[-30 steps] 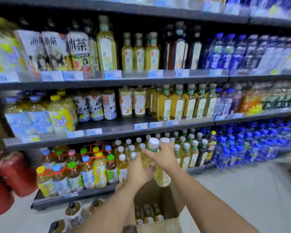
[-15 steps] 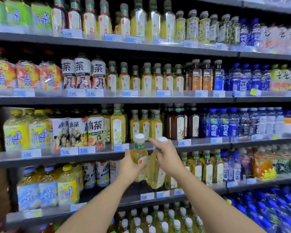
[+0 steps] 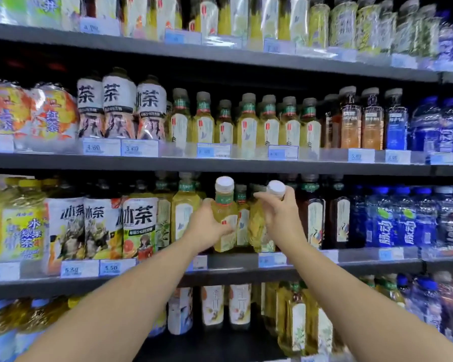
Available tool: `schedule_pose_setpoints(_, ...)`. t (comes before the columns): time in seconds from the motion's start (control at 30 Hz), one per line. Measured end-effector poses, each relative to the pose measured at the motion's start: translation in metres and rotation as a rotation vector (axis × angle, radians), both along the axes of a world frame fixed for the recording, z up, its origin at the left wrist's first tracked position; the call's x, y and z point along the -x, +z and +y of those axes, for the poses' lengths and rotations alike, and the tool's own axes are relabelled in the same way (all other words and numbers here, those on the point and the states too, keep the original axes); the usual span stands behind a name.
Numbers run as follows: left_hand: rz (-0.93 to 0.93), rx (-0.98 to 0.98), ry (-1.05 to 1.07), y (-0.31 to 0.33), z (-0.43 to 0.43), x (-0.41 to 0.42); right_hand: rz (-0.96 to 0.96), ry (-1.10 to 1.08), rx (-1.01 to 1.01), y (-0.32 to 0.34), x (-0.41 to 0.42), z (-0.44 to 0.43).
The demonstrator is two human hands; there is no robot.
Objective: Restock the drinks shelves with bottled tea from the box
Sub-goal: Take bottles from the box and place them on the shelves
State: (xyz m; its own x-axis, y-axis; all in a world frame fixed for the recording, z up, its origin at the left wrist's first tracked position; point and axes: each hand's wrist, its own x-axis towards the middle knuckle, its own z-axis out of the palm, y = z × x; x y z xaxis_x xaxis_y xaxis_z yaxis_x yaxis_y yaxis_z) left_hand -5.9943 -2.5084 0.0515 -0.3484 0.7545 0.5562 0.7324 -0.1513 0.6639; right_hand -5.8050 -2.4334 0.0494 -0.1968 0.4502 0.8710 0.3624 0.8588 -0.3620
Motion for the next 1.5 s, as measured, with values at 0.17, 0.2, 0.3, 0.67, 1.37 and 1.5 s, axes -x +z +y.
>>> schedule_pose_setpoints(0.17,0.024,0.117,0.046,-0.029,0.021,0.008,-0.153,-0.041,0.119,-0.002,0.027,0.016)
schedule_pose_setpoints(0.2,0.003,0.113,0.057,-0.031,0.024,0.008,-0.141,-0.048,0.126,-0.001,0.032,0.023)
schedule_pose_setpoints(0.3,-0.053,0.129,0.075,-0.030,0.033,0.008,-0.246,-0.075,0.294,0.004,0.036,0.027)
schedule_pose_setpoints(0.67,0.174,0.285,0.353,-0.040,0.039,-0.011,-0.553,-0.302,0.041,-0.050,0.031,0.033)
schedule_pose_setpoints(1.37,0.229,0.263,0.387,-0.042,0.052,-0.014,-0.724,-0.300,0.247,-0.056,0.038,0.034)
schedule_pose_setpoints(1.5,0.322,0.230,0.338,-0.038,0.013,-0.030,-0.547,-0.361,0.140,-0.058,0.013,0.006)
